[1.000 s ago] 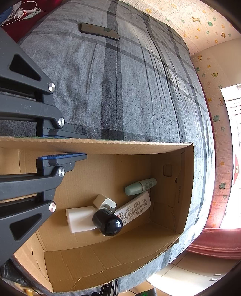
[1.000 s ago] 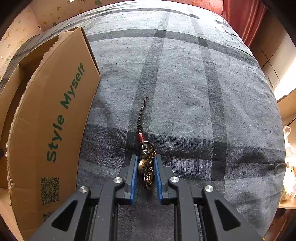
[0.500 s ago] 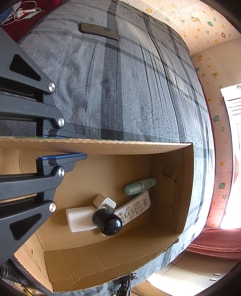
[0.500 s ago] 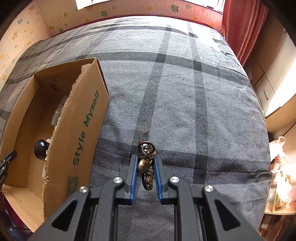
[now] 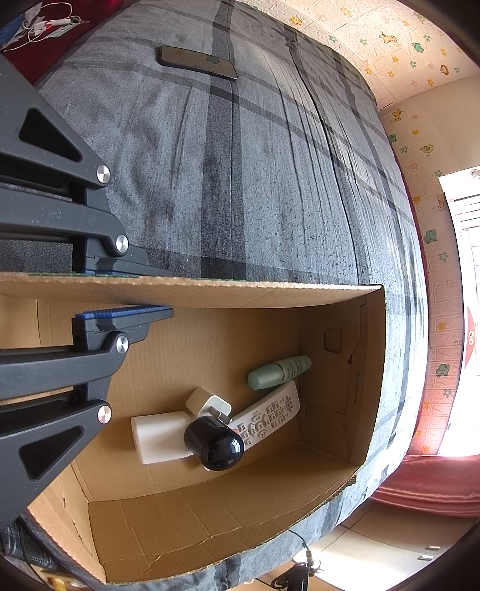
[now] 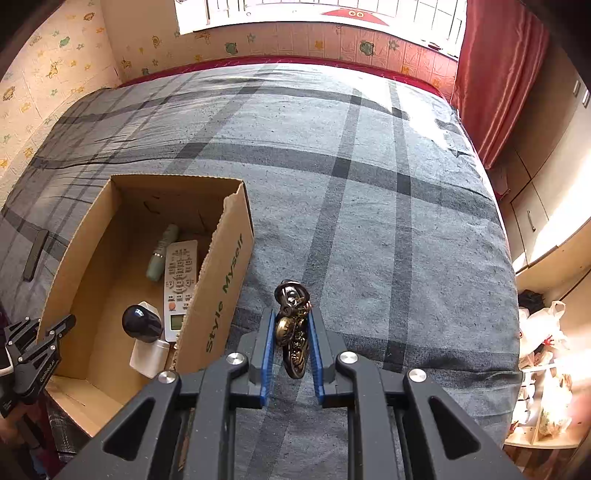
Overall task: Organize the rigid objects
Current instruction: 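Carry the keychain with the right gripper over the box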
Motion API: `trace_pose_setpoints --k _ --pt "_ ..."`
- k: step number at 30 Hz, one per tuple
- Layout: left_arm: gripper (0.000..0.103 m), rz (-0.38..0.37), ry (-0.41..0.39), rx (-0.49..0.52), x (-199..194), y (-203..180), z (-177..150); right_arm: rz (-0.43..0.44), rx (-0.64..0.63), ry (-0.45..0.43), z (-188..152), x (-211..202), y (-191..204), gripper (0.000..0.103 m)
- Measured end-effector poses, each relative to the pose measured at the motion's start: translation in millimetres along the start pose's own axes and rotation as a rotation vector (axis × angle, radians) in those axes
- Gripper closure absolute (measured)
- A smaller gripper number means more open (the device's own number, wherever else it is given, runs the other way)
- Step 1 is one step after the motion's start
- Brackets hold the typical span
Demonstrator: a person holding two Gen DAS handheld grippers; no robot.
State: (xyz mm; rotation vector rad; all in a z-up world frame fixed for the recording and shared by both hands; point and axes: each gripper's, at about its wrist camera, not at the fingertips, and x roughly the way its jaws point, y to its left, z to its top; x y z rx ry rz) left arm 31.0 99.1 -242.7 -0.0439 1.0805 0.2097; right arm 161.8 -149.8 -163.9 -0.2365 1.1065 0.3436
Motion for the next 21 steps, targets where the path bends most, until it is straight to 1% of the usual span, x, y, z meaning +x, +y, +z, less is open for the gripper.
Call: trace_pose_setpoints --k 11,21 --pt "0.09 0.0 0.0 -0.001 0 0 0 0.042 -0.065 -0.059 28 -24 33 0.086" --pt "0.09 -0.002 0.0 -0.002 0 -1 0 0.103 -0.142 -0.069 46 -19 79 0.086"
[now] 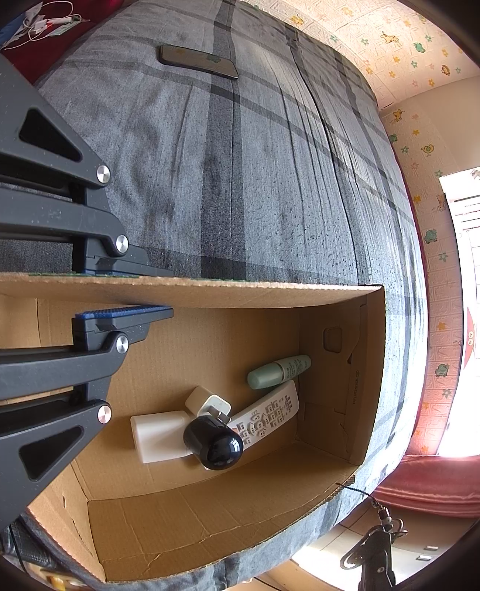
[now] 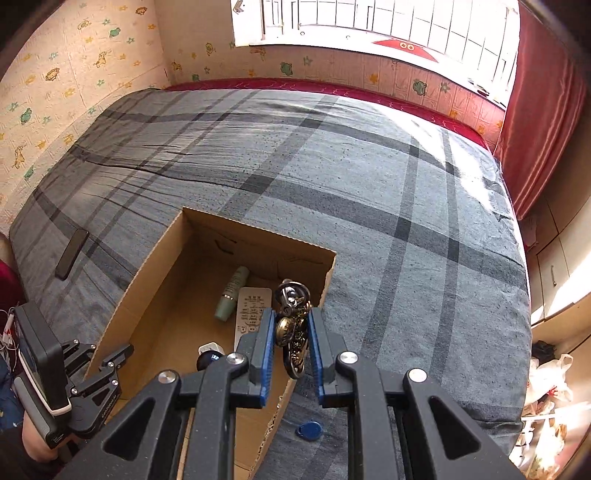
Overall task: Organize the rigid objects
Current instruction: 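Carry the keychain with the right gripper over the box, then lower the keychain beside the bottle and open the right gripper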
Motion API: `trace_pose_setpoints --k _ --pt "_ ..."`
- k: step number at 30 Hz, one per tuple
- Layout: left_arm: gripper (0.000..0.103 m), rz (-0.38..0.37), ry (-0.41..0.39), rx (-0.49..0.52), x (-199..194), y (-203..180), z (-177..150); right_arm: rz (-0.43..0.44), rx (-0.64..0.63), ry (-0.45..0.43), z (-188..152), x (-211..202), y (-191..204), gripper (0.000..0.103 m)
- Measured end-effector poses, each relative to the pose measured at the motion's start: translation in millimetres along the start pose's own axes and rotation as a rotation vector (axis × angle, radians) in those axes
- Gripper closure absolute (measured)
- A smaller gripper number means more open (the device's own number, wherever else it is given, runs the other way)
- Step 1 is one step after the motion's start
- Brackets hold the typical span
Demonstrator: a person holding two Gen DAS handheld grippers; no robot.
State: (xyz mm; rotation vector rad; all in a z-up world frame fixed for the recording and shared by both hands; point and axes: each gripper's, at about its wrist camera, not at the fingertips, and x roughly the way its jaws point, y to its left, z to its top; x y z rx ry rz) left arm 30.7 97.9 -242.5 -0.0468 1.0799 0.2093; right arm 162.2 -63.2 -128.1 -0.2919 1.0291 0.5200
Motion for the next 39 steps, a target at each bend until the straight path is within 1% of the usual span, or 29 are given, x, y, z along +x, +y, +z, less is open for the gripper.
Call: trace_pose_setpoints --k 7,15,22,29,39 --pt "0.09 -0.003 0.001 -0.002 0 -1 0 0.038 -0.043 0.034 10 28 26 0.086" --pt "0.09 -0.006 0.001 -0.005 -1 1 0 0.067 -0.067 0.096 9 68 46 0.086" --pt "0.09 -0.009 0.001 -0.008 0 1 0 0.088 -0.068 0.162 5 103 57 0.086" --pt "0.09 -0.01 0.001 -0.008 0 2 0 0.085 -0.072 0.225 -3 133 63 0.086" --pt "0.09 -0.01 0.001 -0.007 0 2 0 0.091 -0.066 0.279 -13 156 66 0.086"
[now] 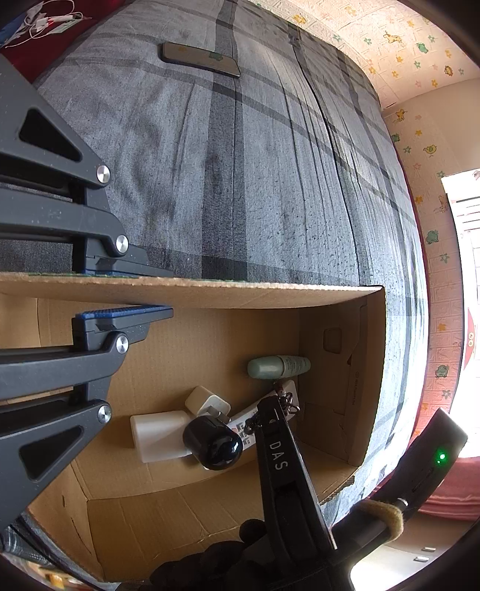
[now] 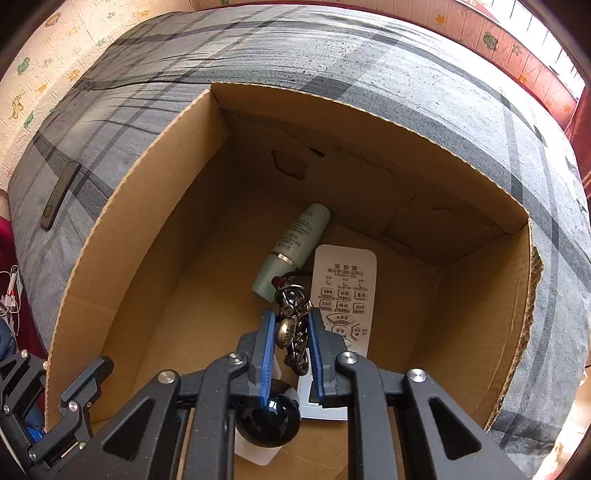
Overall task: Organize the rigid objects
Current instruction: 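Lower the keychain beside the bottle and open the right gripper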
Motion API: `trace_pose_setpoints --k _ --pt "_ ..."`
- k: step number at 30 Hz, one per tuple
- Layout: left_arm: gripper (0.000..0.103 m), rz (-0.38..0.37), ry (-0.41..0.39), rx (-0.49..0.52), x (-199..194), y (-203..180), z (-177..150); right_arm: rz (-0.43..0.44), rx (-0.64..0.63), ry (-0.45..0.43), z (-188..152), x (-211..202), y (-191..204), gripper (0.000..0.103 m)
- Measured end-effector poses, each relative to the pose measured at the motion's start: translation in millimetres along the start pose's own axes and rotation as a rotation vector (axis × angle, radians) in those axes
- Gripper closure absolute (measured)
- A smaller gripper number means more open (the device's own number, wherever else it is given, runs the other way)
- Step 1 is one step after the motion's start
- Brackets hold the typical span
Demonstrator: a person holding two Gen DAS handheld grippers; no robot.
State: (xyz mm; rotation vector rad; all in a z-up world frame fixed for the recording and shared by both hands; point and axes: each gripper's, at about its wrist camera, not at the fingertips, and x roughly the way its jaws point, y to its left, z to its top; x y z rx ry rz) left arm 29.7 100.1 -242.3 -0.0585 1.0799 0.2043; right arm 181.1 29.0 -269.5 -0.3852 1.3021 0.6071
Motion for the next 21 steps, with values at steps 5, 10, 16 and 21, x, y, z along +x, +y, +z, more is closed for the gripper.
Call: trace_pose_setpoints --k 5,10,16,21 --pt "0.09 0.002 0.0 0.002 1 0 0 -0.005 -0.008 0.001 3 1 2 0.091" --pt "0.09 0.002 0.002 0.002 2 0 0 -0.004 -0.013 -0.007 4 -2 4 0.091" --pt "0.09 0.003 0.002 0.003 1 0 0 -0.007 -0.014 -0.018 1 -10 4 0.091" --pt "0.09 0.007 0.004 0.003 1 0 0 -0.013 -0.017 -0.036 2 -19 6 0.086"
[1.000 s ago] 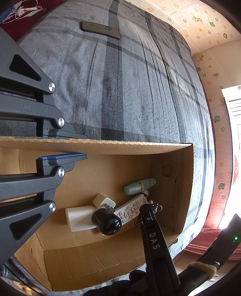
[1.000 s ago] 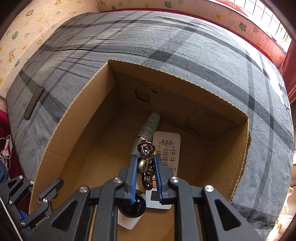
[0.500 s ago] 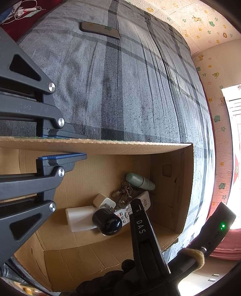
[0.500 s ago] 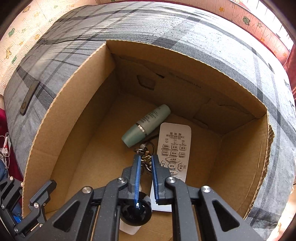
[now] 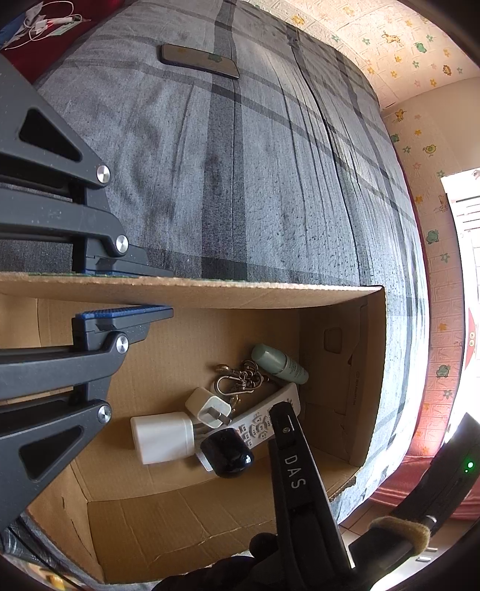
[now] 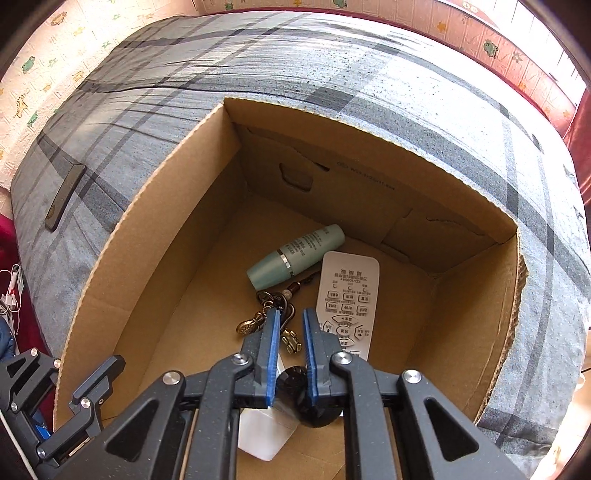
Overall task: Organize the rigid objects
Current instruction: 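Lower the keychain beside the bottle and open the right gripper, then withdraw the right gripper from the box toward the blue key fob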
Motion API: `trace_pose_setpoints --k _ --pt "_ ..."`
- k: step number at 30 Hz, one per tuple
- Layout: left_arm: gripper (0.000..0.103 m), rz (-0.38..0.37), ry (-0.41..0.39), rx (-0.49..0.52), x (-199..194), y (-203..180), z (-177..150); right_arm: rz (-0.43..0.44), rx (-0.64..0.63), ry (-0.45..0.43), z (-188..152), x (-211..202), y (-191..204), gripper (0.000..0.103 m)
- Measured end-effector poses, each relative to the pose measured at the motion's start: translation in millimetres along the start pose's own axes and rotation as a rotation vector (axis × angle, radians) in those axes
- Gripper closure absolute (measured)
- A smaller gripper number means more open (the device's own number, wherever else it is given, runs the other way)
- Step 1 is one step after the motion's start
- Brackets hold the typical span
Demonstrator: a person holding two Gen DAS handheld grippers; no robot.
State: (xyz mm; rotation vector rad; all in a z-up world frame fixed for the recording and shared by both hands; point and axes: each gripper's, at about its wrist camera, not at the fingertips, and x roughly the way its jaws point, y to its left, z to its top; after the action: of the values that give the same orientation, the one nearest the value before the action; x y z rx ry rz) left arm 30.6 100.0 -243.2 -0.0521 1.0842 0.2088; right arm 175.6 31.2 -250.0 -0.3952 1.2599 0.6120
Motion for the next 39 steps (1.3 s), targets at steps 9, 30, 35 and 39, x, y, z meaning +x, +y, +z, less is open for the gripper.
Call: trace_pose_setpoints --k 9,30,35,39 --pt "0.09 0.006 -0.001 0.001 -1 0 1 -0.012 0.002 -0.046 -6 -28 -1 0.06" --pt "0.09 0.011 0.001 0.004 -1 -1 1 -0.03 0.064 -0.159 -29 -88 -29 0.0" --pt "0.09 0.012 0.001 0.005 -2 -2 1 -0.061 0.092 -0.181 -40 -99 -46 0.0" --pt "0.09 0.012 0.001 0.004 -2 -2 2 -0.082 0.112 -0.186 -52 -106 -63 0.0"
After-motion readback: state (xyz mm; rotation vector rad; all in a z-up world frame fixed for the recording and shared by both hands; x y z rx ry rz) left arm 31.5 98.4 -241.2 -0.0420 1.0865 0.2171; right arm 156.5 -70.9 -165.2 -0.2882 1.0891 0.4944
